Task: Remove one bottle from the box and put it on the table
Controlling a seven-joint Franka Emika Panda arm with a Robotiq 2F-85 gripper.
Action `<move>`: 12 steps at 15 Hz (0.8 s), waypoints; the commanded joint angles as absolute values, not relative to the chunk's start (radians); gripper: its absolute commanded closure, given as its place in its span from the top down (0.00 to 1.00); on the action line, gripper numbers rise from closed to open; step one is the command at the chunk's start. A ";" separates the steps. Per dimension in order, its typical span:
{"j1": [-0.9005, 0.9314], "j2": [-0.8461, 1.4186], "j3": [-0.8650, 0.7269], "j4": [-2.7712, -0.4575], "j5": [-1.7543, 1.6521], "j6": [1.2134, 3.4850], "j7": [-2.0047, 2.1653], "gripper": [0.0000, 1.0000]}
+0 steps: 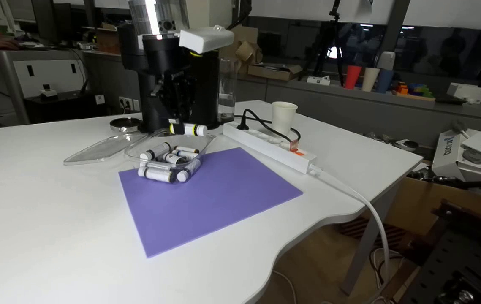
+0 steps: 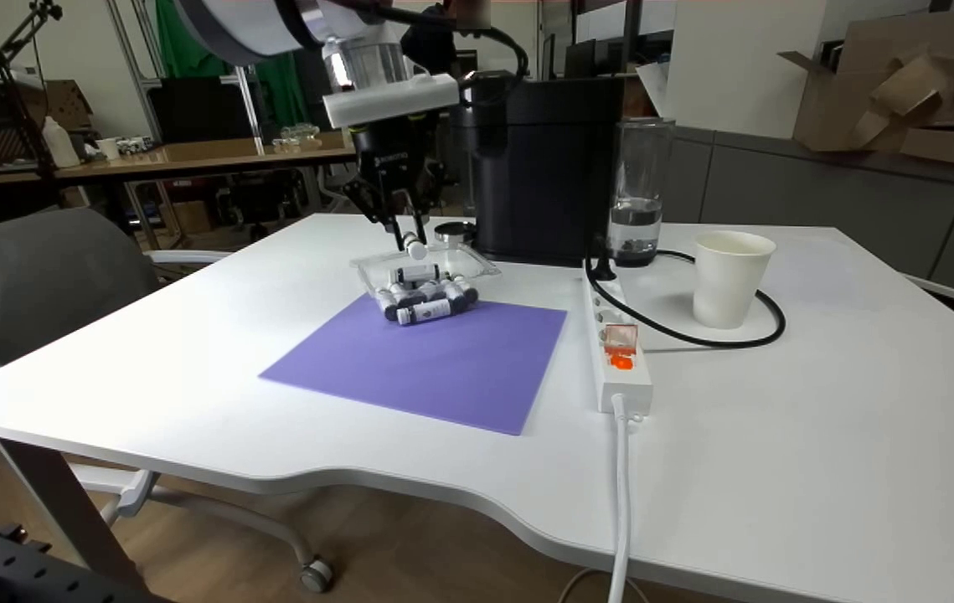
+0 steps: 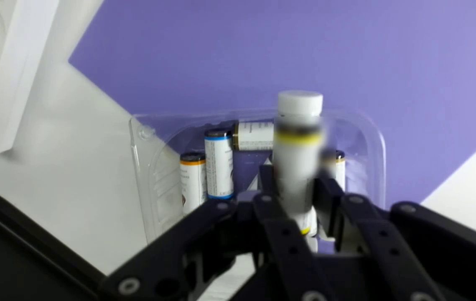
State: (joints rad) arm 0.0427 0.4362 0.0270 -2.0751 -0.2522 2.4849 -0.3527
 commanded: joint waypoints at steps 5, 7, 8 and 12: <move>-0.003 0.310 -0.032 -2.266 -0.287 2.498 -0.291 0.07; -0.038 0.344 -0.035 -2.274 -0.252 2.539 -0.304 0.07; -0.054 0.366 -0.036 -2.274 -0.242 2.564 -0.307 0.07; -0.102 0.457 -0.031 -2.256 -0.201 2.661 -0.313 0.07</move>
